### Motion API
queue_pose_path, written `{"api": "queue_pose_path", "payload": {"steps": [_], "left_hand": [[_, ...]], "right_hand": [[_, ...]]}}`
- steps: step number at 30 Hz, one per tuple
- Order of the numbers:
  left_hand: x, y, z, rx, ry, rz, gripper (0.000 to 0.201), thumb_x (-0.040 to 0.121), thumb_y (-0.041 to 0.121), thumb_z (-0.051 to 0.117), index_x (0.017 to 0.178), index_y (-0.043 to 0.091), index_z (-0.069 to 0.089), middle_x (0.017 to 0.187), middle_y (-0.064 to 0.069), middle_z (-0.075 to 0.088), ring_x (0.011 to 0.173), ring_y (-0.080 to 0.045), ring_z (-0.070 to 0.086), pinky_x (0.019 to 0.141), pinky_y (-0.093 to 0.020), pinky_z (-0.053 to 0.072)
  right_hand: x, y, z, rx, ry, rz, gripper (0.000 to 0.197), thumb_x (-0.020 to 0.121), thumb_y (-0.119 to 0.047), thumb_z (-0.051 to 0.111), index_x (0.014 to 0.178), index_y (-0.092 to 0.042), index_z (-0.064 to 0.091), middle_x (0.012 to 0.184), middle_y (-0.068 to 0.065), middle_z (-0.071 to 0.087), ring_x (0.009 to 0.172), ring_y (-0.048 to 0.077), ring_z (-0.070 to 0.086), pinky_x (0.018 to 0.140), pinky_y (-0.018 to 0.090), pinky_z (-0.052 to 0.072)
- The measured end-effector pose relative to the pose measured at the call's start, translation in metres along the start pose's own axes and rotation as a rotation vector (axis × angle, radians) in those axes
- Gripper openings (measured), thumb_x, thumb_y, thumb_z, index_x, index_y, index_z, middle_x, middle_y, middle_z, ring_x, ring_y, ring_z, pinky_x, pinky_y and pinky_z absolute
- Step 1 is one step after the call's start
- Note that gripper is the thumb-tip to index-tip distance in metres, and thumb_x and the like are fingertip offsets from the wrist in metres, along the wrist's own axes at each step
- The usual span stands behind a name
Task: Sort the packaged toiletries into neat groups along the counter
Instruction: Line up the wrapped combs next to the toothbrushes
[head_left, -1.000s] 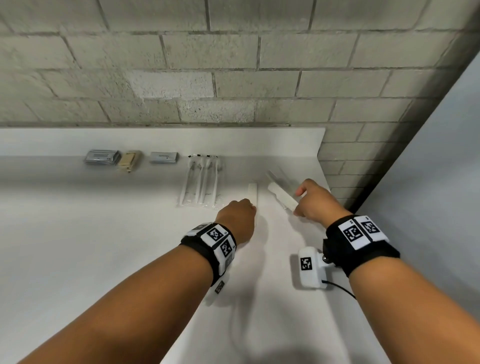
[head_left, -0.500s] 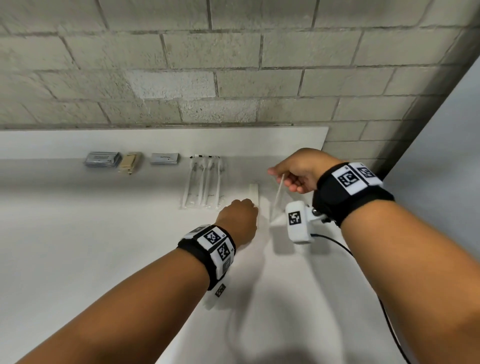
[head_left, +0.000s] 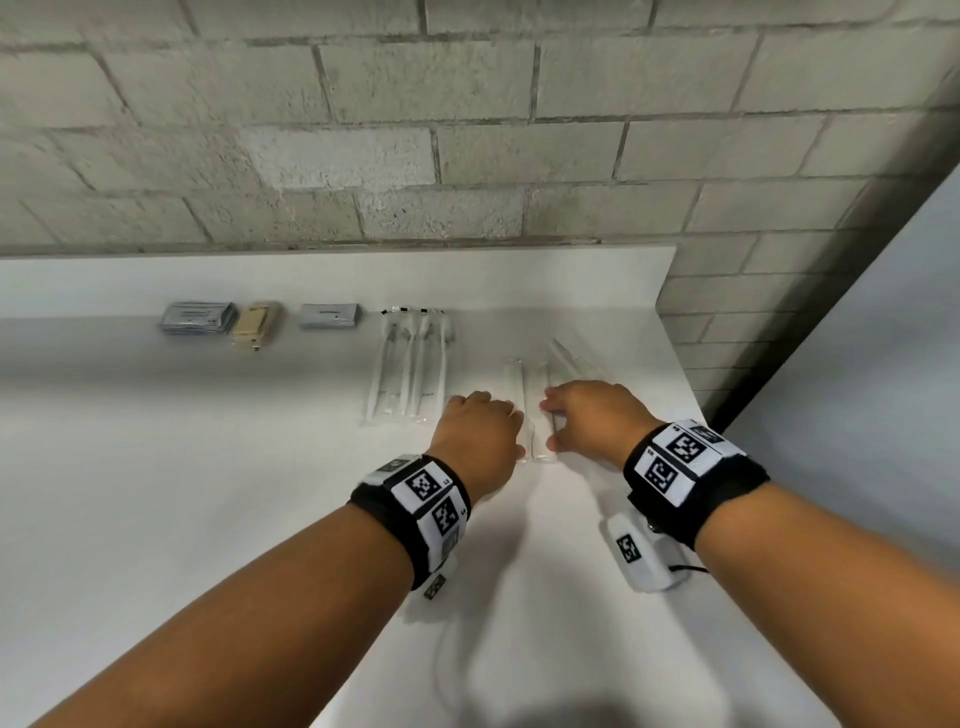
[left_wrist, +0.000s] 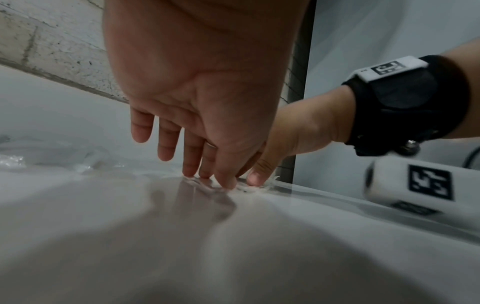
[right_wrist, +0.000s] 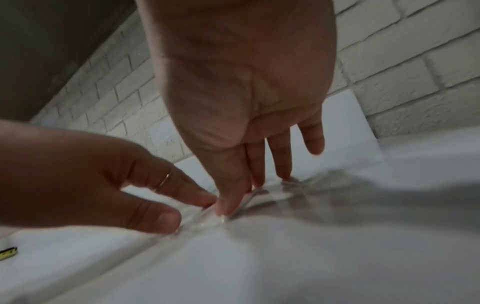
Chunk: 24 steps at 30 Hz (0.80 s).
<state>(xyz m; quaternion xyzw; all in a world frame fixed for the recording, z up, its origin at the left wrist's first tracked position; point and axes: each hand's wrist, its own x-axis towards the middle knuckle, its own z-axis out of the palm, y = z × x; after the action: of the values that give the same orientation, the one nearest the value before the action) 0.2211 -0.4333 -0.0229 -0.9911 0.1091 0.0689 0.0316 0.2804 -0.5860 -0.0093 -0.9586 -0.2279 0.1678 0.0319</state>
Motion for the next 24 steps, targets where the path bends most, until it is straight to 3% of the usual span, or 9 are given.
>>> {"api": "queue_pose_path", "payload": {"steps": [6,11,14,16,20,24], "left_hand": [[0.018,-0.012,-0.005,0.020,-0.033,-0.016,0.038,0.094,0.040,0.047,0.122,0.016,0.056,0.129,-0.002,0.057,0.132,-0.028,0.040,0.105,-0.041,0.031],[0.025,-0.020,-0.009,0.038,-0.024,-0.002,0.036,0.094,0.039,0.048,0.122,0.017,0.056,0.128,0.000,0.058,0.132,-0.027,0.041,0.106,-0.040,0.030],[0.024,-0.018,-0.014,-0.010,0.062,0.039,0.030,0.094,0.028,0.049,0.120,0.015,0.054,0.121,-0.002,0.059,0.113,-0.027,0.055,0.096,-0.036,0.037],[0.026,-0.014,-0.015,-0.043,0.085,0.099,0.027,0.093,0.018,0.047,0.118,0.012,0.053,0.122,-0.005,0.059,0.105,-0.030,0.058,0.087,-0.036,0.043],[0.032,-0.008,-0.006,-0.069,-0.047,0.126,0.034,0.095,0.014,0.041,0.128,0.011,0.049,0.139,-0.006,0.050,0.115,-0.030,0.055,0.090,-0.038,0.048],[0.038,-0.010,0.000,-0.039,-0.114,0.109,0.043,0.098,0.018,0.037,0.141,0.015,0.039,0.152,-0.001,0.036,0.128,-0.027,0.047,0.098,-0.037,0.042]], "right_hand": [[0.021,-0.002,-0.001,-0.168,-0.011,-0.023,0.053,0.086,-0.042,0.058,0.136,-0.026,0.048,0.141,0.000,0.050,0.125,0.023,0.050,0.105,0.044,0.032],[0.028,-0.004,-0.005,-0.178,-0.011,-0.065,0.047,0.090,-0.036,0.054,0.135,-0.025,0.050,0.149,-0.005,0.041,0.132,0.022,0.042,0.105,0.046,0.029],[0.024,0.008,-0.006,0.000,0.135,0.004,0.044,0.094,-0.026,0.050,0.138,-0.024,0.050,0.149,0.000,0.043,0.133,0.026,0.043,0.110,0.041,0.032],[0.022,0.020,-0.009,0.040,0.251,0.116,0.042,0.092,-0.022,0.051,0.133,-0.025,0.055,0.137,0.007,0.054,0.123,0.030,0.050,0.101,0.036,0.040],[0.019,0.027,-0.013,0.097,0.117,0.244,0.032,0.082,-0.023,0.064,0.113,-0.015,0.069,0.116,0.009,0.066,0.105,0.029,0.062,0.091,0.035,0.051],[0.017,0.025,-0.009,0.175,0.060,0.228,0.036,0.081,-0.025,0.071,0.115,-0.014,0.069,0.118,0.008,0.066,0.109,0.026,0.061,0.095,0.035,0.050]]}}
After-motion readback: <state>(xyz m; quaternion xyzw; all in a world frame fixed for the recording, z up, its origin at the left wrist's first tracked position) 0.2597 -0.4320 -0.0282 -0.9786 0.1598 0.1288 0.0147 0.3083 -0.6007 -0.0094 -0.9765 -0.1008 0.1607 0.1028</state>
